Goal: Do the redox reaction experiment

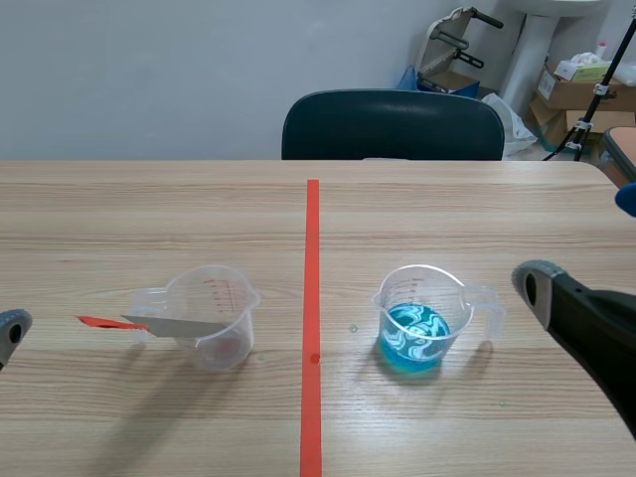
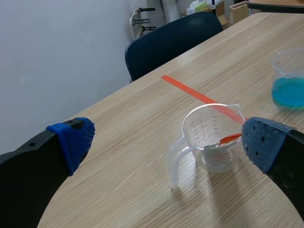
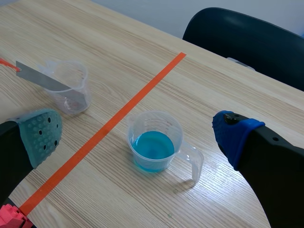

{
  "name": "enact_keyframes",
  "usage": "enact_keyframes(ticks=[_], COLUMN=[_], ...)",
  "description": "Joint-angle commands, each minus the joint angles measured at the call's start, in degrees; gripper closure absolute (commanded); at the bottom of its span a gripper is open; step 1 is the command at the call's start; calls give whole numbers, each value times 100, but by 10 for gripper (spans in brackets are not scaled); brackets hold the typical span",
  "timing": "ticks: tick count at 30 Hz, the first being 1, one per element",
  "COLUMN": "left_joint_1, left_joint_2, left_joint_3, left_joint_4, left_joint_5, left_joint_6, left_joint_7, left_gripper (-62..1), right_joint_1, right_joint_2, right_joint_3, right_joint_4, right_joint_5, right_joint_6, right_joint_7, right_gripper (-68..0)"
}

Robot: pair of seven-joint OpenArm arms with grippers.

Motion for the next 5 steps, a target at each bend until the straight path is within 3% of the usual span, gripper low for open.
enact_keyframes(ticks=[1,5], left_joint_1=[-31,-31], left_joint_2=[33,33], left_joint_3=[-7,-7], left_joint_4=[70,70], left_joint_5=[-39,-39], left_joint_6=[28,28], left_joint_7=[-81,-83], left_gripper=[-623,-623], right_joint_1=[48,48], right_joint_2=[-4,-4], right_joint_3=[61,61], right_joint_4=[116,116], right_joint_5=[81,81], right_joint_6=[-17,-17], right_joint_7=[66,66], right_gripper=[-679,-679])
